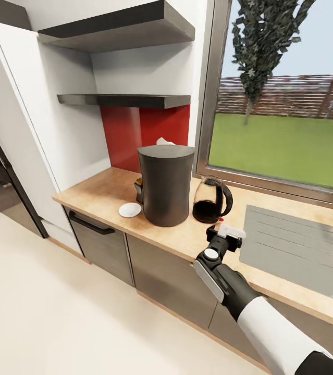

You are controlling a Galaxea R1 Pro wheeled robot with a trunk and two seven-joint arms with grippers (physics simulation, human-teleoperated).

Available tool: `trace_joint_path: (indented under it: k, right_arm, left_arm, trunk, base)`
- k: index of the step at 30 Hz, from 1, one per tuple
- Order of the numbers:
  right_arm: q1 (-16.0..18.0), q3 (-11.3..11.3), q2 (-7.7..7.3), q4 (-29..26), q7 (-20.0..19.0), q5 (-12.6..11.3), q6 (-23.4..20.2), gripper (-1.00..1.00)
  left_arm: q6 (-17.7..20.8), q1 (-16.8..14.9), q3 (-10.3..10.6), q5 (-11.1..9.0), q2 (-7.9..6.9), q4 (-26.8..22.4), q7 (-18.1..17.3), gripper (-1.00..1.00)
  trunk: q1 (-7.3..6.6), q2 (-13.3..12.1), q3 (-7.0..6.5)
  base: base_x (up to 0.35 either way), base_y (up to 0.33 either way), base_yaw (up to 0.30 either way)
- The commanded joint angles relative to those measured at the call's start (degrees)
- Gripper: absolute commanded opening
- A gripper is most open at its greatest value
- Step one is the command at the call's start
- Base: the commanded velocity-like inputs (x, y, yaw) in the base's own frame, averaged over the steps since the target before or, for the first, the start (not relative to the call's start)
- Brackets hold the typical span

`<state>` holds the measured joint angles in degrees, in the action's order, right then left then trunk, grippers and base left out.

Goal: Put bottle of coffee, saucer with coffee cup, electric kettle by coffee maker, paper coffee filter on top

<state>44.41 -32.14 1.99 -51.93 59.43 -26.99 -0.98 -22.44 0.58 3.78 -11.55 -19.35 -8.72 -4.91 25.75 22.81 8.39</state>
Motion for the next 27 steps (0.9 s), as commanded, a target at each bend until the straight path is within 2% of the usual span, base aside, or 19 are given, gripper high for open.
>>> trace_joint_path:
  k: [1, 3, 5, 7, 8, 10, 11, 12, 18, 19, 20, 21, 22, 23, 24, 25, 26, 27]
  right_arm:
    - [-0.16, -0.23, 0.22, -0.05, 0.30, -0.26, -0.10, 1.00]
    - [-0.41, -0.77, 0.43, -0.11, 0.28, -0.21, -0.05, 1.00]
    - [-0.64, -2.49, 0.54, -0.21, 0.27, -0.17, 0.24, 1.00]
    - [-0.85, -6.64, 0.60, -0.46, 0.34, -0.12, 1.69, 1.00]
    - [-0.88, -7.90, 0.61, -0.51, 0.38, -0.11, 2.19, 1.00]
    - [-0.95, -13.20, 0.68, -0.63, 0.56, -0.09, 4.01, 1.00]
    - [-0.96, -14.45, 0.71, -0.66, 0.60, -0.09, 4.32, 1.00]
    - [-0.97, -16.65, 0.78, -0.80, 0.67, -0.09, 4.79, 1.00]
    - [-1.34, -24.50, 1.69, -1.86, 0.76, -0.15, 5.52, 1.00]
    - [-1.50, -26.61, 1.79, -2.33, 0.77, -0.16, 5.56, 1.00]
    - [-1.58, -27.81, 1.83, -2.69, 0.77, -0.16, 5.58, 1.00]
    - [-1.68, -30.41, 1.88, -3.57, 0.78, -0.16, 5.60, 1.00]
    - [-1.72, -31.78, 1.89, -4.07, 0.78, -0.16, 5.62, 1.00]
    - [-1.78, -34.58, 1.92, -5.02, 0.79, -0.17, 5.66, 1.00]
    - [-1.79, -35.96, 1.93, -5.46, 0.79, -0.17, 5.67, 1.00]
    - [-1.82, -38.74, 1.94, -6.22, 0.79, -0.17, 5.69, 1.00]
    - [-1.83, -40.14, 1.95, -6.54, 0.78, -0.18, 5.68, 1.00]
    - [-1.85, -42.96, 1.95, -7.12, 0.78, -0.21, 5.68, 1.00]
  left_arm:
    - [-0.06, 0.00, 0.37, -0.59, -0.02, -0.18, -0.19, 1.00]
    - [-0.06, -0.03, 0.36, -0.58, -0.01, -0.26, -0.19, 1.00]
    - [-0.06, -0.04, 0.35, -0.58, 0.00, -0.28, -0.19, 1.00]
    - [-0.06, -0.05, 0.35, -0.60, 0.01, -0.29, -0.19, 1.00]
    - [-0.06, -0.05, 0.35, -0.59, 0.01, -0.30, -0.19, 1.00]
    - [-0.06, -0.10, 0.35, -0.61, 0.01, -0.32, -0.19, 1.00]
    - [-0.06, -0.11, 0.35, -0.62, 0.01, -0.32, -0.19, 1.00]
    - [-0.06, -0.12, 0.33, -0.60, 0.01, -0.34, -0.19, 1.00]
    - [-0.10, -0.14, 0.32, -0.58, 0.10, -0.41, -0.21, 1.00]
    - [-0.12, -0.14, 0.33, -0.58, 0.13, -0.41, -0.23, 1.00]
    - [-0.13, -0.14, 0.33, -0.58, 0.13, -0.42, -0.24, 1.00]
    - [-0.14, -0.14, 0.34, -0.58, 0.13, -0.42, -0.25, 1.00]
    - [-0.14, -0.14, 0.32, -0.58, 0.15, -0.42, -0.26, 1.00]
    - [-0.14, -0.14, 0.30, -0.58, 0.16, -0.42, -0.26, 1.00]
    - [-0.15, -0.14, 0.29, -0.58, 0.17, -0.42, -0.27, 1.00]
    - [-0.15, -0.14, 0.28, -0.58, 0.17, -0.42, -0.27, 1.00]
    - [-0.15, -0.14, 0.28, -0.58, 0.18, -0.42, -0.27, 1.00]
    - [-0.15, -0.14, 0.27, -0.58, 0.18, -0.42, -0.27, 1.00]
  trunk:
    - [0.04, 0.12, 0.11]
    - [0.04, 0.12, 0.11]
    - [0.04, 0.12, 0.11]
    - [0.04, 0.12, 0.11]
    - [0.04, 0.12, 0.11]
    - [0.04, 0.12, 0.11]
    - [0.04, 0.12, 0.11]
    - [0.04, 0.12, 0.11]
    - [0.04, 0.12, 0.11]
    - [0.04, 0.12, 0.11]
    - [0.04, 0.12, 0.11]
    - [0.04, 0.12, 0.11]
    - [0.04, 0.12, 0.11]
    - [0.04, 0.12, 0.11]
    - [0.04, 0.12, 0.11]
    - [0.04, 0.12, 0.11]
    - [0.04, 0.12, 0.11]
    - [0.04, 0.12, 0.11]
  base:
    - [-0.067, 0.062, 0.000]
    - [-0.138, 0.128, 0.000]
    - [-0.185, 0.173, 0.000]
    - [-0.211, 0.198, 0.000]
    - [-0.220, 0.207, 0.000]
    - [-0.215, 0.203, 0.000]
    - [-0.177, 0.169, 0.000]
    - [-0.117, 0.112, 0.000]
    - [-0.043, 0.041, 0.000]
    - [-0.010, 0.010, 0.000]
    - [-0.008, 0.008, 0.000]
    - [-0.005, 0.005, 0.000]
    - [-0.004, 0.004, 0.000]
    - [-0.003, 0.003, 0.000]
    - [-0.002, 0.002, 0.000]
    - [-0.001, 0.001, 0.000]
    - [-0.001, 0.001, 0.000]
    - [0.000, 0.000, 0.000]
